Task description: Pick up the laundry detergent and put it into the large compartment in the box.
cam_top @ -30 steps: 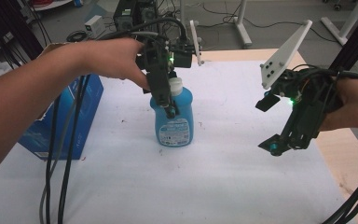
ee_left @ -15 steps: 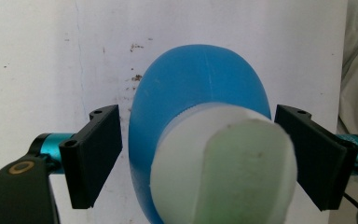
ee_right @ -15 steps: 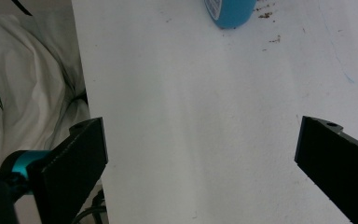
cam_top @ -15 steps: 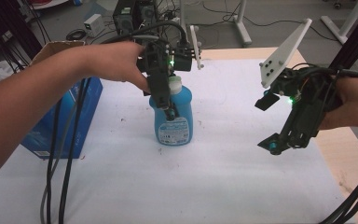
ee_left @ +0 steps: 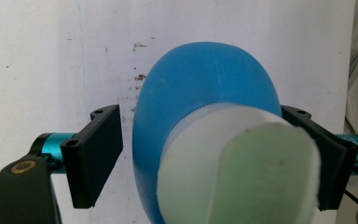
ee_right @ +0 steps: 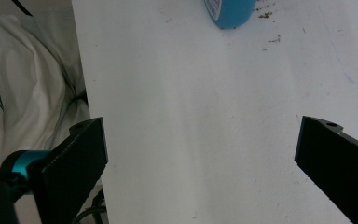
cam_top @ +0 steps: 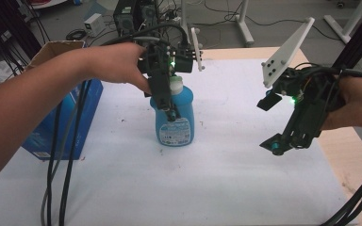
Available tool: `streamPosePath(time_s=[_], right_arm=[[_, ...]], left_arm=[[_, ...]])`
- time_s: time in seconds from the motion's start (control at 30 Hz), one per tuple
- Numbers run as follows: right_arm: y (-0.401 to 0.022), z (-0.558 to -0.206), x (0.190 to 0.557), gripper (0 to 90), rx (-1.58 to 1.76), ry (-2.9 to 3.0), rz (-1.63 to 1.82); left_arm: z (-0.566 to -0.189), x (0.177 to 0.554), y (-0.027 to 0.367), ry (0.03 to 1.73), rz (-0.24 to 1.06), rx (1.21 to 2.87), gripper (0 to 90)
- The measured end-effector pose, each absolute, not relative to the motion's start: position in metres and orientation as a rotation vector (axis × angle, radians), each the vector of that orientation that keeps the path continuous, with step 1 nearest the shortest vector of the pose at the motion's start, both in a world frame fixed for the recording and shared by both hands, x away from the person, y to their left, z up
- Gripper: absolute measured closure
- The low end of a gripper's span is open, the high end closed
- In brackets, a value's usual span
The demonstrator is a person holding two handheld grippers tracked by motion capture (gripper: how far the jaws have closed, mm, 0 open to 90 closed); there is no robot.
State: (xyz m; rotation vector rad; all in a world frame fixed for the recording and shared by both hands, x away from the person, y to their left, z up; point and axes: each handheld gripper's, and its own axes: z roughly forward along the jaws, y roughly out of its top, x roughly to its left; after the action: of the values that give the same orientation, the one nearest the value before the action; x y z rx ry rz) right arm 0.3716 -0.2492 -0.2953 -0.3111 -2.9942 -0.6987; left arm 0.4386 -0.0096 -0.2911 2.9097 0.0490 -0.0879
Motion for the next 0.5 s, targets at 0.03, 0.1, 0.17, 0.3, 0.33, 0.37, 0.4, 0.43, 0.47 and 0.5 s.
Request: streamPosePath(time_s=[0.03, 0.1, 0.17, 0.3, 0.33, 0.37, 0.4, 0.43, 0.47, 0.5], right_arm=[[-0.2491, -0.2954, 0.3716, 1.5, -0.310, -2.994, -0.702], [-0.2493, -0.2954, 0.3717, 1.5, -0.310, -2.994, -0.699], [-0.2494, -0.2954, 0.3718, 1.5, -0.310, -2.994, -0.698], [-0.2499, -0.2962, 0.3716, 1.5, -0.312, -2.993, -0.701], [-0.2500, -0.2963, 0.3716, 1.5, -0.313, -2.993, -0.702], [-0.2501, -0.2964, 0.3716, 1.5, -0.314, -2.991, -0.701], [-0.2501, -0.2967, 0.3716, 1.5, -0.314, -2.991, -0.703], [-0.2501, -0.2967, 0.3716, 1.5, -0.314, -2.991, -0.703], [-0.2501, -0.2969, 0.3714, 1.5, -0.315, -2.991, -0.703], [-0.2501, -0.2971, 0.3715, 1.5, -0.314, -2.992, -0.703]], left_arm=[[-0.2913, 0.4388, -0.0096, 0.049, -0.086, 2.911, 17.1], [-0.2914, 0.4393, -0.0097, 0.047, -0.086, 2.916, 17.1], [-0.2912, 0.4394, -0.0095, 0.043, -0.088, 2.910, 19.5], [-0.2912, 0.4396, -0.0097, 0.043, -0.095, 2.910, 19.8], [-0.2913, 0.4397, -0.0095, 0.041, -0.098, 2.910, 21.5], [-0.2914, 0.4395, -0.0094, 0.040, -0.098, 2.909, 22.4], [-0.2914, 0.4395, -0.0093, 0.038, -0.097, 2.910, 22.7], [-0.2914, 0.4395, -0.0093, 0.038, -0.097, 2.910, 23.7], [-0.2913, 0.4398, -0.0091, 0.038, -0.097, 2.909, 23.7], [-0.2912, 0.4398, -0.0091, 0.039, -0.099, 2.909, 23.8]])
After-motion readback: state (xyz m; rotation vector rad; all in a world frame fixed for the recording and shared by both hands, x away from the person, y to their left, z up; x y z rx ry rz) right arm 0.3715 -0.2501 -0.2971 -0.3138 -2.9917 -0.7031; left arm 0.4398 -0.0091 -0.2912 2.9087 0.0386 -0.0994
